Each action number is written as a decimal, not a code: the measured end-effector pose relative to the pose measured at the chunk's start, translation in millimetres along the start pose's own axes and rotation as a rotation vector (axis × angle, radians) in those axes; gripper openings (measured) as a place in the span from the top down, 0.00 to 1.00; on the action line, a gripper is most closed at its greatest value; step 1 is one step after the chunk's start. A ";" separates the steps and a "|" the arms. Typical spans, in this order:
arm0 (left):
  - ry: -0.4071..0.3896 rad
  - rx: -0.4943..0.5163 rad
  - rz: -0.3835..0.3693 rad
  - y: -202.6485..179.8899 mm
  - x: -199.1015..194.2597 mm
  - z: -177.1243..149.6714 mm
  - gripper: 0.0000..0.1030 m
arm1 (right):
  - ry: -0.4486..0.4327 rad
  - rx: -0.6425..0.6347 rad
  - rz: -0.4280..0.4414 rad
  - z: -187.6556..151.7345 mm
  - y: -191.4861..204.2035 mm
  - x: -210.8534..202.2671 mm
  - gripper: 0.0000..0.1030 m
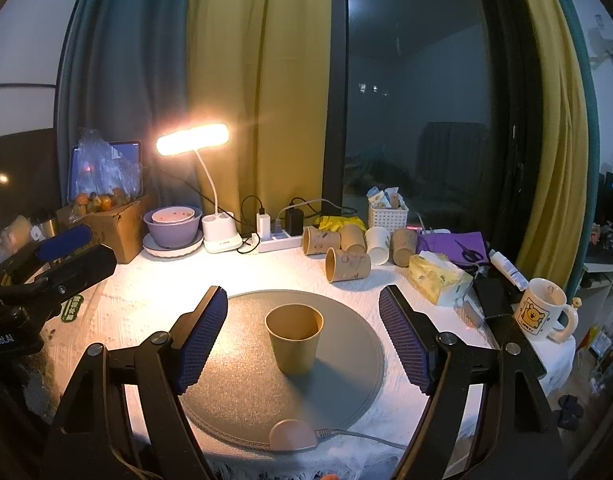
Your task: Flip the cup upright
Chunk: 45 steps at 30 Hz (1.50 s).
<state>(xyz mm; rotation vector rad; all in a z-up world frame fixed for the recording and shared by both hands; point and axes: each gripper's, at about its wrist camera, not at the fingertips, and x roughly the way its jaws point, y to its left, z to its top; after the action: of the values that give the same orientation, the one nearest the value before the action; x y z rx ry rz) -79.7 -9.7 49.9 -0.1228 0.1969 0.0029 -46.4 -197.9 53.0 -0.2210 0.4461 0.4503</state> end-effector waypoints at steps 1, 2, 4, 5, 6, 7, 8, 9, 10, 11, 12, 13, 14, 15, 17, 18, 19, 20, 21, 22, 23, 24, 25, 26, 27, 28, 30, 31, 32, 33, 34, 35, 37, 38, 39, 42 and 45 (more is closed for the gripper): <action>0.000 0.000 0.000 0.0 -0.1 -0.6 0.09 | -0.001 0.000 0.001 0.1 -0.1 -0.1 0.21; 0.001 0.000 -0.001 -0.5 -0.2 -1.0 0.09 | 0.001 0.001 0.001 -0.2 0.2 0.3 0.21; 0.000 0.000 -0.001 -0.8 -0.2 -1.1 0.09 | -0.001 0.000 0.000 0.0 0.1 -0.2 0.21; 0.000 0.000 0.000 -0.8 -0.2 -0.9 0.09 | -0.001 0.000 0.000 0.1 0.0 0.0 0.21; 0.000 0.000 0.000 -0.8 -0.1 -0.9 0.09 | 0.000 0.000 0.000 -0.1 0.2 0.1 0.21; 0.001 0.000 0.000 -0.8 -0.1 -1.0 0.09 | 0.000 0.000 -0.001 0.0 0.3 0.0 0.21; 0.001 0.000 0.000 -0.9 -0.1 -0.9 0.09 | 0.000 0.000 -0.001 0.0 0.2 0.0 0.21; 0.001 0.000 0.000 -0.9 -0.1 -0.9 0.09 | 0.000 0.000 0.000 -0.2 0.3 0.1 0.21; 0.002 0.000 -0.001 -1.8 -0.3 -1.3 0.09 | 0.000 0.000 0.000 -0.1 0.2 0.1 0.21; 0.002 0.001 -0.002 -2.6 -0.5 -2.0 0.09 | 0.000 0.000 0.000 -0.1 0.2 0.1 0.21; 0.002 0.001 -0.001 -2.8 -0.6 -2.1 0.09 | 0.001 0.000 0.000 -0.2 0.3 0.3 0.21; 0.002 0.000 -0.001 -3.0 -0.6 -2.1 0.09 | 0.001 0.000 0.000 -0.2 0.2 0.2 0.21; 0.002 0.000 -0.001 -2.9 -0.5 -2.0 0.09 | 0.001 0.000 0.000 -0.2 0.3 0.2 0.21; 0.003 -0.001 -0.001 -3.8 -0.6 -2.7 0.09 | 0.001 0.000 0.000 -0.2 0.4 0.3 0.21; 0.003 0.000 -0.001 -3.1 -0.6 -2.0 0.09 | 0.005 -0.001 0.001 -2.0 0.2 1.5 0.21; 0.004 0.001 -0.002 -3.8 -0.5 -2.8 0.09 | 0.006 -0.001 0.001 -3.2 0.8 1.8 0.21; 0.005 0.000 -0.004 -4.7 -0.1 -3.7 0.09 | 0.007 -0.002 0.002 -4.3 1.4 1.8 0.21; 0.006 -0.001 -0.005 -5.6 -0.2 -4.4 0.09 | 0.007 -0.001 0.002 -5.0 1.3 2.4 0.21; 0.007 -0.001 -0.006 -6.3 -0.6 -4.8 0.09 | 0.008 -0.001 0.001 -5.3 1.6 2.5 0.21; 0.008 -0.001 -0.007 -6.7 -0.7 -5.3 0.09 | 0.010 -0.001 0.000 -6.7 2.2 3.0 0.21; 0.008 0.000 -0.008 -7.0 -0.7 -5.7 0.09 | 0.009 0.000 0.001 -6.5 2.1 3.1 0.21; 0.009 0.000 -0.008 -7.2 -0.7 -5.8 0.09 | 0.009 0.000 0.001 -6.8 2.2 3.2 0.21; 0.011 -0.001 -0.011 -7.1 -0.4 -6.0 0.09 | 0.011 0.000 0.002 -6.3 2.1 3.4 0.21; 0.014 -0.001 -0.013 -7.1 -0.2 -6.0 0.09 | 0.016 0.001 0.005 -8.0 2.7 4.6 0.21; 0.020 -0.001 -0.018 -8.5 -0.1 -7.2 0.09 | 0.021 0.003 0.007 -9.4 2.9 5.1 0.21; 0.024 -0.001 -0.019 -8.0 1.1 -7.1 0.09 | 0.024 0.006 0.007 -11.0 3.1 5.5 0.21; 0.027 0.000 -0.022 -8.2 0.8 -7.8 0.09 | 0.029 0.008 0.007 -12.7 3.4 7.0 0.21; 0.027 0.000 -0.023 -8.3 0.3 -8.0 0.09 | 0.030 0.010 0.007 -13.0 3.4 7.4 0.21; 0.027 0.000 -0.022 -8.5 0.3 -8.0 0.09 | 0.031 0.011 0.007 -14.4 4.1 6.5 0.21; 0.027 0.000 -0.021 -9.6 -0.3 -8.8 0.09 | 0.031 0.012 0.007 -13.3 3.0 6.9 0.21; 0.027 0.000 -0.021 -9.0 0.2 -8.3 0.09 | 0.032 0.013 0.007 -12.5 2.3 7.0 0.21; 0.027 0.000 -0.022 -8.7 0.4 -8.1 0.09 | 0.032 0.013 0.008 -12.8 2.1 6.8 0.21; 0.028 0.000 -0.022 -9.3 -0.1 -8.4 0.09 | 0.032 0.013 0.008 -12.8 1.8 6.9 0.21; 0.028 0.000 -0.022 -9.3 -0.1 -8.4 0.09 | 0.033 0.013 0.008 -12.8 1.7 7.0 0.21; 0.028 0.000 -0.022 -10.4 -1.0 -9.2 0.09 | 0.033 0.013 0.009 -13.1 1.9 6.7 0.21; 0.027 0.000 -0.022 -9.3 0.0 -8.4 0.09 | 0.032 0.013 0.009 -13.1 1.7 6.4 0.21; 0.028 0.000 -0.023 -8.9 0.2 -8.2 0.09 | 0.033 0.013 0.008 -12.9 1.8 6.9 0.21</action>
<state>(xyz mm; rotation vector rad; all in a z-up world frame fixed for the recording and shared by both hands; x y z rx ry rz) -81.0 -19.5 43.0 -0.1256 0.2234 -0.0217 -46.3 -197.7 38.2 -0.2141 0.4824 0.4521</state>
